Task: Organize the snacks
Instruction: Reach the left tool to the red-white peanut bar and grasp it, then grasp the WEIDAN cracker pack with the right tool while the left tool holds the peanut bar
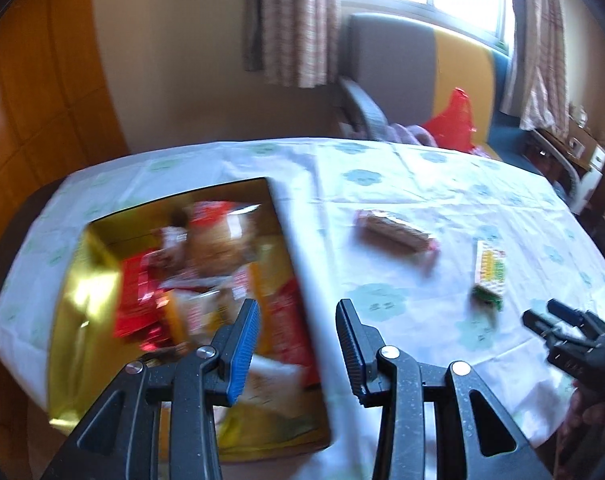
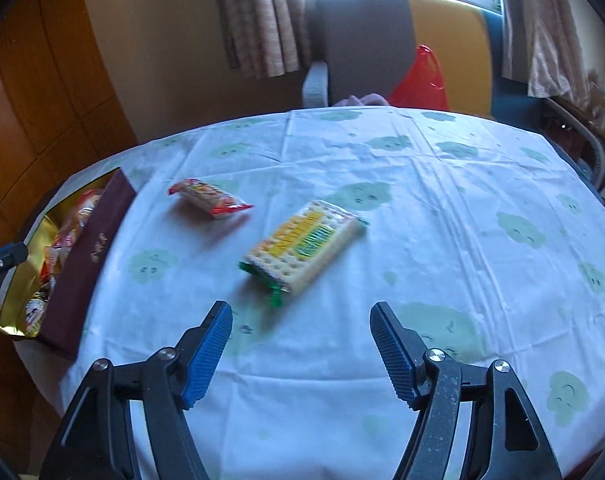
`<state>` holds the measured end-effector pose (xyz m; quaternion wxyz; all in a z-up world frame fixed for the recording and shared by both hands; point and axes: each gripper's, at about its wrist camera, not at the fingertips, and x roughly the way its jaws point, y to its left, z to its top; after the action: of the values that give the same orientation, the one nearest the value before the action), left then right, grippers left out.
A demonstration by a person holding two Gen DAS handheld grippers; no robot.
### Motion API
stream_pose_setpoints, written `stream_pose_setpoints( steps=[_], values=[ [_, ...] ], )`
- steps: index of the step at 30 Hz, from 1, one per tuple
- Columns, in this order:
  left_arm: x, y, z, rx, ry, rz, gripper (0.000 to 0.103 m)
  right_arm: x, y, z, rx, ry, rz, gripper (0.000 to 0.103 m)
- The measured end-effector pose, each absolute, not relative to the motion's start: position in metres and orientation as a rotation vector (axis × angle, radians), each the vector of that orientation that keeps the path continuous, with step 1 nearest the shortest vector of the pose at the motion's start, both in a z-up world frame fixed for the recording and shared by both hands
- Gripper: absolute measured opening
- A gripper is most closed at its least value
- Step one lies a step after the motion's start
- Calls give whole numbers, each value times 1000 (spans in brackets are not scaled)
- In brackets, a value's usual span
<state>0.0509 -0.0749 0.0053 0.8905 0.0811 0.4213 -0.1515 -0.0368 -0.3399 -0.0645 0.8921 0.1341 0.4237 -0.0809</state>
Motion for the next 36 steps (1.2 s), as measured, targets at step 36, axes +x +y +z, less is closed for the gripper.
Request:
stream_pose_setpoints(
  steps=[36],
  values=[
    [150,-220,-89,164,1103,-411,28,-36,-356,-98,280,935,-148,78]
  ],
)
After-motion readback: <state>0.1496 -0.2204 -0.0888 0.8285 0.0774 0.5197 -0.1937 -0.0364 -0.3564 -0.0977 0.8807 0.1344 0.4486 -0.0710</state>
